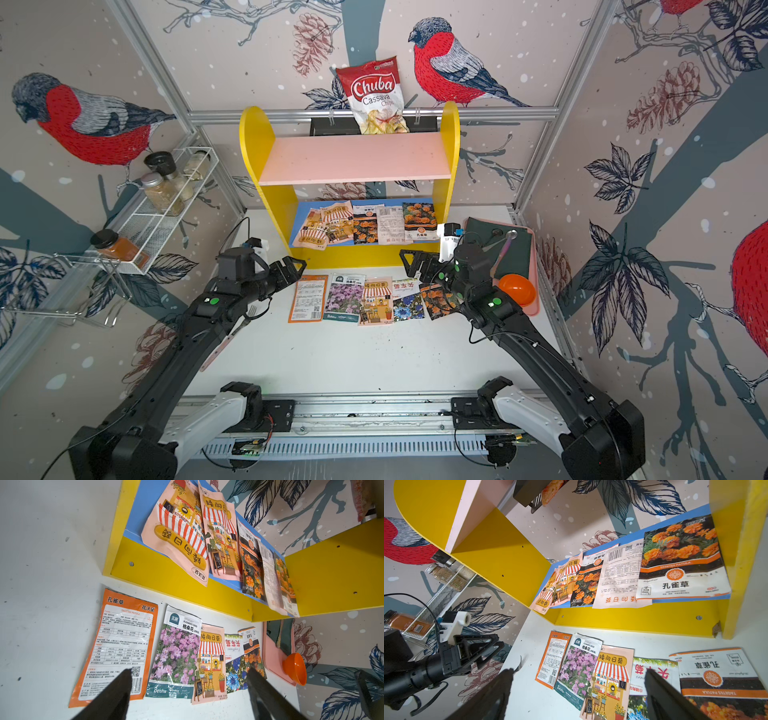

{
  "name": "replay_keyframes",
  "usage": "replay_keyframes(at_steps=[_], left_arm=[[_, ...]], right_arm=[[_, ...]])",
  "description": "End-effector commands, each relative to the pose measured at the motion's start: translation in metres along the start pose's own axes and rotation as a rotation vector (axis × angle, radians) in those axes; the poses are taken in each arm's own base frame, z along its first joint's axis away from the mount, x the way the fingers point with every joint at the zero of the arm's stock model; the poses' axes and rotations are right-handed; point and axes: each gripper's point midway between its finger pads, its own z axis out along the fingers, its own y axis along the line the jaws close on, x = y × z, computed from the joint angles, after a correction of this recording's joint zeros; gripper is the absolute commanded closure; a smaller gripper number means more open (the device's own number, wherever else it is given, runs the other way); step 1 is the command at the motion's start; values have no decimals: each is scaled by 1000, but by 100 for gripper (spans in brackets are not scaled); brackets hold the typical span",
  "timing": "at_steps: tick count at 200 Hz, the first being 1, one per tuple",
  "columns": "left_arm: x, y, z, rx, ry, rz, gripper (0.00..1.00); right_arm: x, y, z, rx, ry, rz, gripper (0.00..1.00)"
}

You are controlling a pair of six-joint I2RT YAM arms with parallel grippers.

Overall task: Take the seed bag off the shelf
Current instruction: Pick up the seed packet from the shelf.

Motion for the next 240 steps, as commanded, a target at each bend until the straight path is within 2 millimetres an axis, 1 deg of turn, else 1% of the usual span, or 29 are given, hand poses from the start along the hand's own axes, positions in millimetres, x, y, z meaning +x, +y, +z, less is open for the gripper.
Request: replay_keyframes(at_steps=[1,15,43,64,77,84,134,168,217,240], left_arm=[[-19,-19,8,123,-58,-77,16],[-21,-18,17,144,-64,-129,19],[-24,-8,32,149,-85,-225,27],[-28,-6,38,176,-116,-270,36],[-32,-7,40,188,-138,-274,45],[-33,-4,41,186,-150,-284,48],[-38,1,52,240,-205,-338,49],[-46,2,58,272,-248,-363,52],[-53,6,75,294,-259,-393,54],[-55,6,84,302,-248,-401,54]], right_arm=[[-13,21,3,-98,-29,-31,0],[-11,25,7,-124,-9,-37,0],[-11,30,9,-150,-2,-40,0],[-11,32,8,-155,-5,-45,0],[-12,32,7,-154,-10,-49,0],[-12,31,7,-151,-9,-49,0],[-11,31,6,-151,-13,-43,0],[-13,32,5,-150,-17,-46,0],[-12,33,4,-155,-15,-43,0],[-8,34,4,-165,4,-46,0]])
